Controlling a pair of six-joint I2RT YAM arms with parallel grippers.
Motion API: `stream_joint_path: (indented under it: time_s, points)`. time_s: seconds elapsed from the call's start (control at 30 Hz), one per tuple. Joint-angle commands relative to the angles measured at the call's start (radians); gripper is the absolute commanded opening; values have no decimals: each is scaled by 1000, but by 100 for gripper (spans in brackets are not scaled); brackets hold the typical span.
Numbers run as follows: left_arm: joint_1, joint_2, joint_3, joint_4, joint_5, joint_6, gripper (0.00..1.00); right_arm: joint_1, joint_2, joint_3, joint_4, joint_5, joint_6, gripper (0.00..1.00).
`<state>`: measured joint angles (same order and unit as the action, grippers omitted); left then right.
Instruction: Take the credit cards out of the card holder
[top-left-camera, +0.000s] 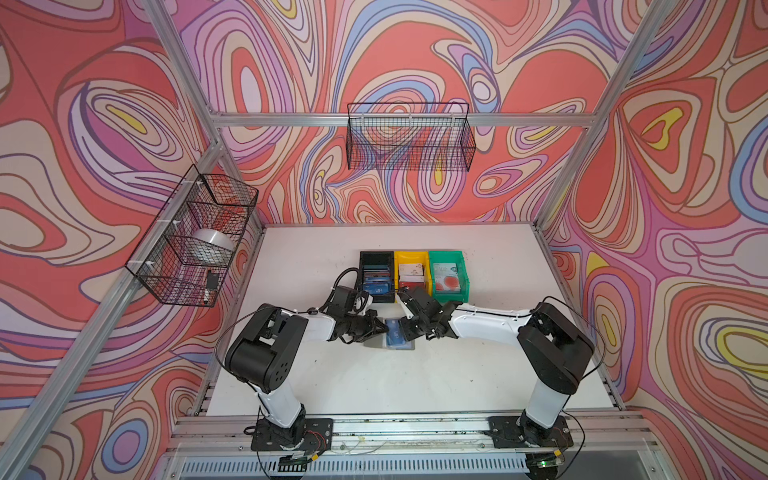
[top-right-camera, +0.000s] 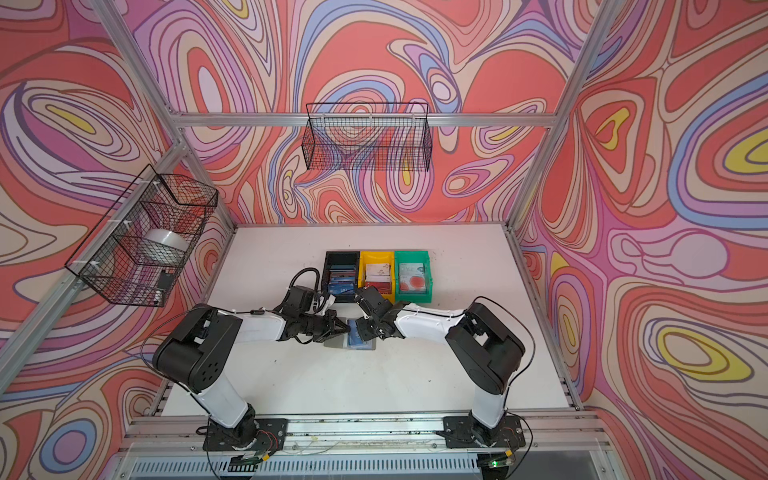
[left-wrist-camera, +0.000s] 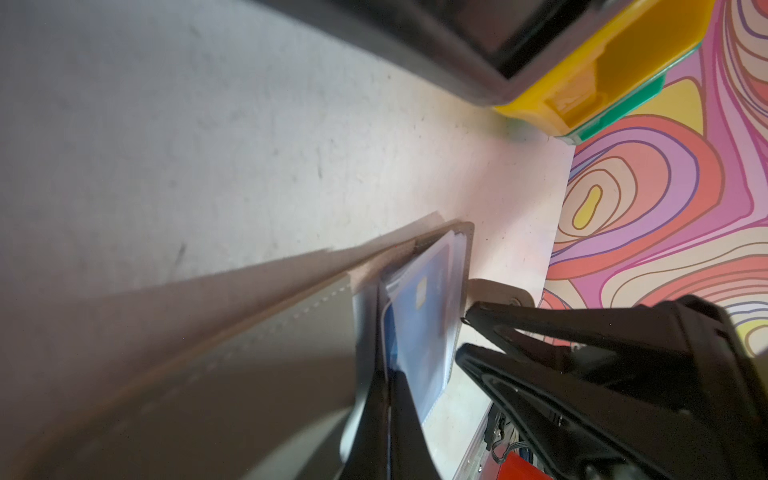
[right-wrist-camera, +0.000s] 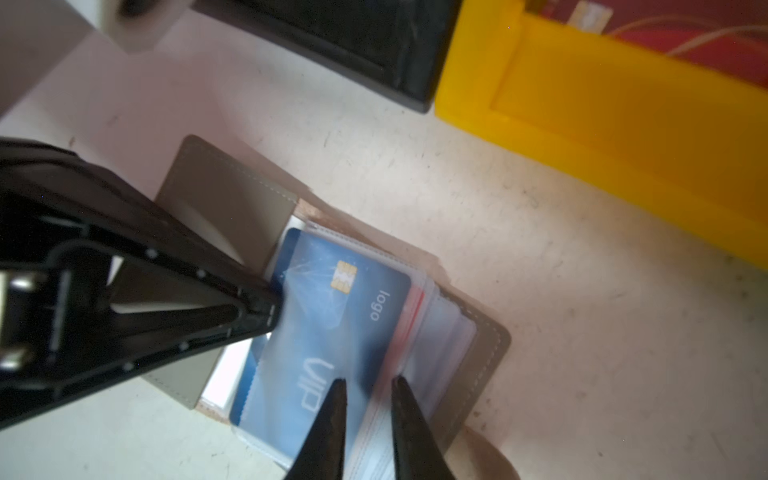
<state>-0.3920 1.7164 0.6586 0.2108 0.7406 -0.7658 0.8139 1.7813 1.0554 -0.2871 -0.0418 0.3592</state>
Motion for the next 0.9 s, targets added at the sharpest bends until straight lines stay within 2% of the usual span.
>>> stream_joint_path:
  time_s: [0.0,0.33,0.87]
  points:
    - [-1,20,4,-79,-47,24,0,8,-39,41,-20,-8,-21,23]
    - [-3,17,18,-140,-52,47,0,9,47,54,39,-100,-5,20]
    - [-4,18,68,-347,-110,155,0,9,82,-3,-17,-21,20,19]
